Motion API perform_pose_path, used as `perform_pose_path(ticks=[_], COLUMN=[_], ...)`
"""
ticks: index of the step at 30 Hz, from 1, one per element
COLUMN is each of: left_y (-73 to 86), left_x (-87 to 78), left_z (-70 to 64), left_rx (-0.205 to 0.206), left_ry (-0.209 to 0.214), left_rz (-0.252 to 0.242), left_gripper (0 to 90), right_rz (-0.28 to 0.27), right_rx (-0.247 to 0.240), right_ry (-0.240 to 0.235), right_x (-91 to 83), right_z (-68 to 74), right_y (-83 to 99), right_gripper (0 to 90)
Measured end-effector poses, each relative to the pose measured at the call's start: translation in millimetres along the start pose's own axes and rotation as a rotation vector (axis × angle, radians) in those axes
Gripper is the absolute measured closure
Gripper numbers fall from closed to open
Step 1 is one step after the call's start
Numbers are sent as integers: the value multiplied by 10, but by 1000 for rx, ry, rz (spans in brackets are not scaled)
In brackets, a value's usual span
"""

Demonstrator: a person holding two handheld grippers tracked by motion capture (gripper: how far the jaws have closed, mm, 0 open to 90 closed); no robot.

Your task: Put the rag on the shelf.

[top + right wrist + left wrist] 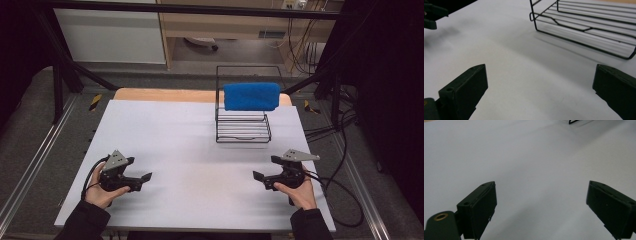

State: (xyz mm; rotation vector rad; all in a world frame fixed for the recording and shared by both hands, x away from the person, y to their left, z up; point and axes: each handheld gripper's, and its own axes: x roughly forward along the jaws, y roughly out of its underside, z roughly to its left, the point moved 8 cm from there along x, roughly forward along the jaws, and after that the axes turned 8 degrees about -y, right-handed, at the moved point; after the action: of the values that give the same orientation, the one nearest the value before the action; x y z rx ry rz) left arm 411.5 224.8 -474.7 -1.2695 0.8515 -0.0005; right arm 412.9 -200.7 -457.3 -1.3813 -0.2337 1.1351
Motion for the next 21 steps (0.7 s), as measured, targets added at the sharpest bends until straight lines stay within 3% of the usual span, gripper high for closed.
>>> perform_pose_path(ticks=[13,21], left_y=[167,194], left_x=[33,50], left_z=[-25,-46], left_rx=[3,11], left_ry=[17,27], left_rz=[24,31], left_gripper=[99,99], right_rz=[43,72], right_rx=[6,-4], right_ry=[-29,-32], right_x=[-57,-46], right_z=[-51,-38], right_y=[349,397], right_gripper=[6,6])
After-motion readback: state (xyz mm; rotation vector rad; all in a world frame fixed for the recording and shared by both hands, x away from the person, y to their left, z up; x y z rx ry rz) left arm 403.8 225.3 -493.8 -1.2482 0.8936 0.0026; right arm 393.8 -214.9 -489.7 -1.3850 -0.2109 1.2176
